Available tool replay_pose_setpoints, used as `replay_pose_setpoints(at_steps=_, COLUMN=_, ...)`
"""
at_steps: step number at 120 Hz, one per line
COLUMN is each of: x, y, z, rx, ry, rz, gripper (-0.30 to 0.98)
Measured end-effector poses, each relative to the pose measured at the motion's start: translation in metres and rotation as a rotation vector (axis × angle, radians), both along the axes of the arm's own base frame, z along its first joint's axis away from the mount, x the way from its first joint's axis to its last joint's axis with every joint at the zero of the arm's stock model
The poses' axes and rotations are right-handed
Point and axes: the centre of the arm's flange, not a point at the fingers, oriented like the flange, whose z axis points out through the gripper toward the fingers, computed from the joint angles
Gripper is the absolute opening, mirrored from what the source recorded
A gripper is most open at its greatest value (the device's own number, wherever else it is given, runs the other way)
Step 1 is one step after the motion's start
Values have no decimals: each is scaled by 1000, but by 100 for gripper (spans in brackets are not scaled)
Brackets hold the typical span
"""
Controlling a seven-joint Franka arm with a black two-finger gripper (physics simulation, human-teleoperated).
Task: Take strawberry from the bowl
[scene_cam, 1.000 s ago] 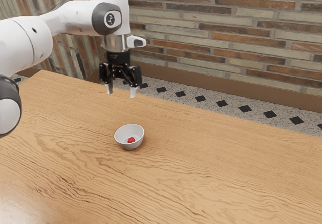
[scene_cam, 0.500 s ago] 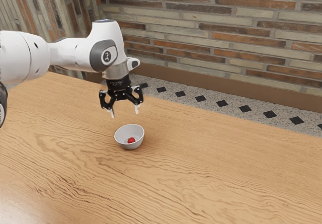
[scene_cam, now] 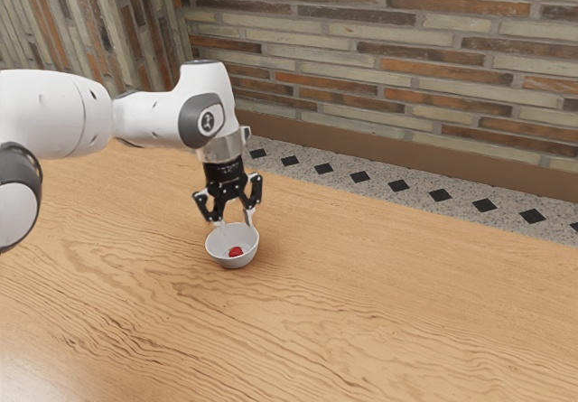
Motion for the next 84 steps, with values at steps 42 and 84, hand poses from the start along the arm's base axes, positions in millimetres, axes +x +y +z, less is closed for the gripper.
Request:
replay_pose_setpoints(at_steps=42, x=15, y=15, z=-38, rx=72, ry=19, rz=65, gripper=31)
replay_pose_setpoints(at_steps=84, x=21, y=29, z=-69, rx=59, ry=41, rz=129, gripper=30)
